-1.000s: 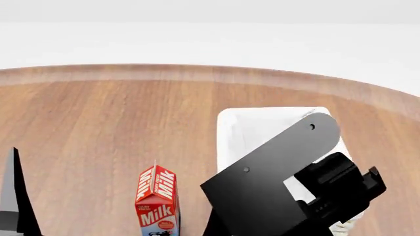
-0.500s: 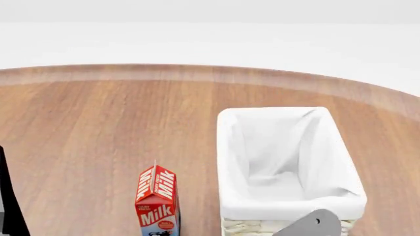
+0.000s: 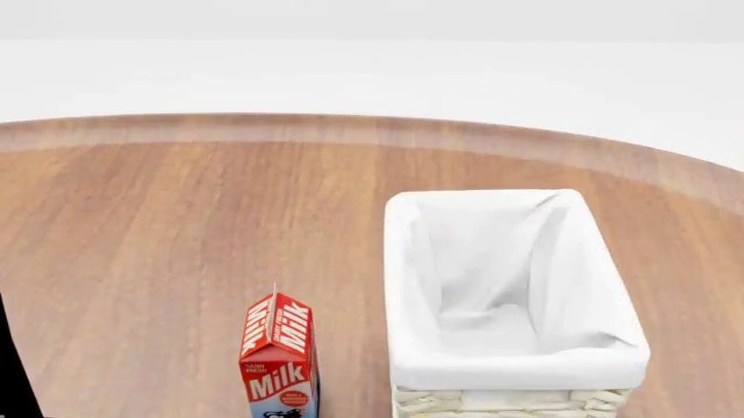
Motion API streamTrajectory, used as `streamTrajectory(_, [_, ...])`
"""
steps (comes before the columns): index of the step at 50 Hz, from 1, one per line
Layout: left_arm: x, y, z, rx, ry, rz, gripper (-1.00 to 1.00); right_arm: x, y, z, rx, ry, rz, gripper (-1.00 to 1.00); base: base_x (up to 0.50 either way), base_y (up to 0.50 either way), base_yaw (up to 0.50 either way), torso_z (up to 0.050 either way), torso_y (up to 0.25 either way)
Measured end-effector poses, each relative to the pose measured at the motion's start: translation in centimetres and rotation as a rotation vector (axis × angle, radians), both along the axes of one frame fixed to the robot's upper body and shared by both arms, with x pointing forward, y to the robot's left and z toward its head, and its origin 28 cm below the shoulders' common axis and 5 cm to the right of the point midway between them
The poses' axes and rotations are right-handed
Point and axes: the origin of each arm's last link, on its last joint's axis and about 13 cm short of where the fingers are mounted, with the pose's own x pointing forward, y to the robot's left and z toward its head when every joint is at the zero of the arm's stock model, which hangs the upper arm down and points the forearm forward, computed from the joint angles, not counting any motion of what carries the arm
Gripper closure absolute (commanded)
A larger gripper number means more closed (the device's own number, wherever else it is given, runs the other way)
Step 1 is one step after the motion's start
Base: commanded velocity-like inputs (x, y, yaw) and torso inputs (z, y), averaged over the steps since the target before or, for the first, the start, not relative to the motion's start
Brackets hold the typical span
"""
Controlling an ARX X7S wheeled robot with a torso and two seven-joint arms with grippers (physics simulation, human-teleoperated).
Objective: Pick up the alphabet soup and the tomato sauce, and put them in the basket.
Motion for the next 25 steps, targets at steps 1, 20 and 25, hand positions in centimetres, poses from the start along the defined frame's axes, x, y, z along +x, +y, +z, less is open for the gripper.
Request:
streamTrajectory(1, [0.0, 0.0, 0.0, 0.0, 0.0, 0.0, -1.0, -0.1, 0.0, -0.2, 0.006, 0.004, -0.002, -1.0, 0.0, 0.0, 0.0, 0.0, 0.0])
streamTrajectory(20, [-0.2, 0.1, 0.0, -0.007, -0.005, 0.002, -1.0, -0.5, 0.1, -2.7, 0.08, 0.092, -0.048, -1.0, 0.0, 0.0, 0.0, 0.0, 0.0])
streamTrajectory(25, [-0.2, 0.1, 0.0, -0.007, -0.005, 0.003, -1.0, -0.7, 0.0, -3.2, 0.081, 0.125, -0.052, -1.0, 0.0, 0.0, 0.0, 0.0, 0.0])
